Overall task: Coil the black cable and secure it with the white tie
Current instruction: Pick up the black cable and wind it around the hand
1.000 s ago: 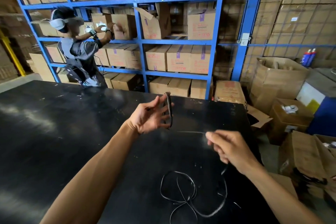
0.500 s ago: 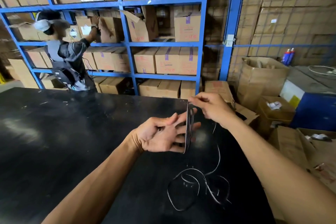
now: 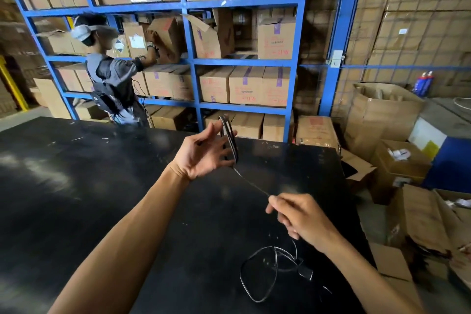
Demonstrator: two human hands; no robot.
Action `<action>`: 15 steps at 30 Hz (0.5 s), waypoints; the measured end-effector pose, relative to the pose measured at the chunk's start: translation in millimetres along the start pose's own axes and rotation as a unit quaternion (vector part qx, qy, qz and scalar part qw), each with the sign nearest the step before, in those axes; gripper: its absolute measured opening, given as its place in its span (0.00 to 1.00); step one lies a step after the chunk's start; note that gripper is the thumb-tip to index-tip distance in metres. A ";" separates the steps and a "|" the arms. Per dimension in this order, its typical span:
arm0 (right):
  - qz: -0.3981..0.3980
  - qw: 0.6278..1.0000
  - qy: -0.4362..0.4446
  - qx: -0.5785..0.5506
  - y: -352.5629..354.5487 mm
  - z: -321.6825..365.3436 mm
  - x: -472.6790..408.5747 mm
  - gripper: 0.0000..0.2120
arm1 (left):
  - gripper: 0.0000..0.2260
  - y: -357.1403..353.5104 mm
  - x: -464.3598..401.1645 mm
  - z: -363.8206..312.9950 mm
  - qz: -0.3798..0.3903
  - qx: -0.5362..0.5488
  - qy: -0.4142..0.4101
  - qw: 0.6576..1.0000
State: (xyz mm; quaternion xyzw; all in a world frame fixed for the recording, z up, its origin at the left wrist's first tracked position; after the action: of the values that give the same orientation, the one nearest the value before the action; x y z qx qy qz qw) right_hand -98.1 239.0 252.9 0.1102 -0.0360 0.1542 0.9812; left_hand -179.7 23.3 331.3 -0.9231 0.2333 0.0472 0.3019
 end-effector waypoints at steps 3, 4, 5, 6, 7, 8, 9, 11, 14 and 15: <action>-0.010 1.000 0.019 0.011 22.8 29.9 6.1 0.10 | 0.19 15.7 7.3 15.0 -0.024 -0.024 0.038 0.999; -0.010 1.000 0.025 0.015 29.7 41.7 6.2 0.11 | 0.20 16.5 9.5 22.6 -0.025 -0.027 0.054 0.998; -0.012 0.999 0.031 0.019 36.5 53.4 4.7 0.12 | 0.20 14.7 11.3 30.6 -0.019 -0.029 0.071 0.997; -0.016 0.999 0.038 0.019 42.9 65.2 2.1 0.13 | 0.20 10.5 12.8 38.2 -0.006 -0.029 0.089 0.996; -0.022 0.999 0.045 0.015 48.9 76.7 -1.5 0.13 | 0.20 4.1 14.3 44.6 0.011 -0.031 0.108 0.994; -0.029 0.998 0.051 0.010 53.8 87.2 -5.5 0.13 | 0.20 -3.1 15.9 49.8 0.028 -0.036 0.126 0.991; -0.036 0.998 0.055 0.007 57.6 96.9 -9.9 0.14 | 0.20 -10.3 17.6 54.2 0.044 -0.043 0.143 0.988; -0.059 0.996 0.063 0.012 62.6 113.1 -18.8 0.14 | 0.22 -23.5 21.4 61.5 0.073 -0.060 0.184 0.978; -0.098 0.992 0.077 0.002 70.1 129.2 -32.0 0.08 | 0.23 -43.5 31.7 72.8 0.149 -0.105 0.234 0.955; -0.113 0.991 0.077 -0.001 73.5 131.8 -36.1 0.06 | 0.23 -50.3 35.8 76.1 0.174 -0.105 0.240 0.949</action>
State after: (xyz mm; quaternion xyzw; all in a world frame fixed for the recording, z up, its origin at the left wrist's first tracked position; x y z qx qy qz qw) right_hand -160.0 266.6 392.5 0.1002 0.0523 0.0507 0.9923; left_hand -120.8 88.6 288.1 -0.8789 0.4493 -0.0996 0.1251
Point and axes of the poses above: each hand's wrist, its own x-axis away from the middle knuckle, its own y-axis out of the back of the hand, z = x × y, the point moved 6 cm from there along -x, towards the middle knuckle, and after that the axes turned 11 degrees about -y, right-handed, at the moved point
